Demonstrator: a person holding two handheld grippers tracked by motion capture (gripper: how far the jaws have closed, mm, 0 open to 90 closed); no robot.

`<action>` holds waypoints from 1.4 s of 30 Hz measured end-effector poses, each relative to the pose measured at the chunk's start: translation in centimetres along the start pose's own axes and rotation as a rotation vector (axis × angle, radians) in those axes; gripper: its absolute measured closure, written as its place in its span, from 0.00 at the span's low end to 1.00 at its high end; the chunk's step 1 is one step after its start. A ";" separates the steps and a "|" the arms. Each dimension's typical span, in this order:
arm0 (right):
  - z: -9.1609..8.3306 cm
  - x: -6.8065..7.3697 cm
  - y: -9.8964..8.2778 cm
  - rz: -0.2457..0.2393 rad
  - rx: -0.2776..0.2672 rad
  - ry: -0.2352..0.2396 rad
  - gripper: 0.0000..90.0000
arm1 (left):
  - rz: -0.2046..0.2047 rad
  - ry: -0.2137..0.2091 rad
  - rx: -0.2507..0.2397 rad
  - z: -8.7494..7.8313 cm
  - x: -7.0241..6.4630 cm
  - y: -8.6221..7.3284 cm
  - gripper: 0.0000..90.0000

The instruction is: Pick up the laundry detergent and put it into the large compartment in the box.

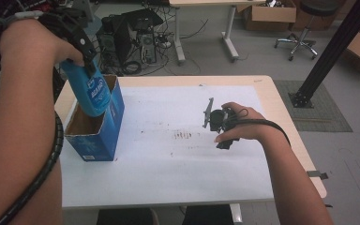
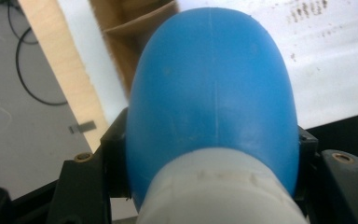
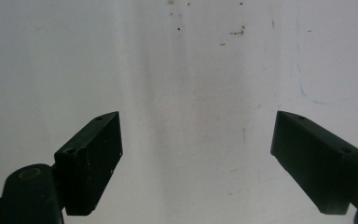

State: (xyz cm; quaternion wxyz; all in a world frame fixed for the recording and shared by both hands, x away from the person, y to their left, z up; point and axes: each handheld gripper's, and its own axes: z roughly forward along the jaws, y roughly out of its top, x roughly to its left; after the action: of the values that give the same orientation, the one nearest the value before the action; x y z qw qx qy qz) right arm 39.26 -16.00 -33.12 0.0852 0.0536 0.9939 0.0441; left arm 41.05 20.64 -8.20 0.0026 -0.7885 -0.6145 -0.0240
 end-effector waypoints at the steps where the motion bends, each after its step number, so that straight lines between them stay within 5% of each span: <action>1: 0.0 0.0 0.1 -0.001 0.000 0.001 0.19 | -0.013 0.002 -0.004 0.1 0.3 -0.1 0.43; 7: 0.2 -0.1 0.2 -0.001 -0.001 0.003 0.19 | -0.066 0.018 -0.001 0.5 1.7 -0.4 0.43; 17: 0.2 -0.1 0.2 0.001 0.006 0.001 0.19 | -0.087 0.006 0.021 2.9 3.5 -0.5 0.43; 29: 0.3 -0.1 0.1 0.006 0.009 -0.005 0.19 | -0.068 -0.023 0.041 8.5 4.1 0.1 0.43; 42: 0.6 -0.2 0.2 0.007 0.005 -0.001 0.19 | -0.063 -0.030 0.065 12.1 4.0 0.4 0.43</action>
State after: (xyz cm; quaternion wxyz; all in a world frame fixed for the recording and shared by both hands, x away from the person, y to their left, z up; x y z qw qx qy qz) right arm 39.53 -15.78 -33.64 0.0853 0.0574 0.9938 0.0420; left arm 42.81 24.87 -20.09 0.0182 -0.7684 -0.6396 0.0079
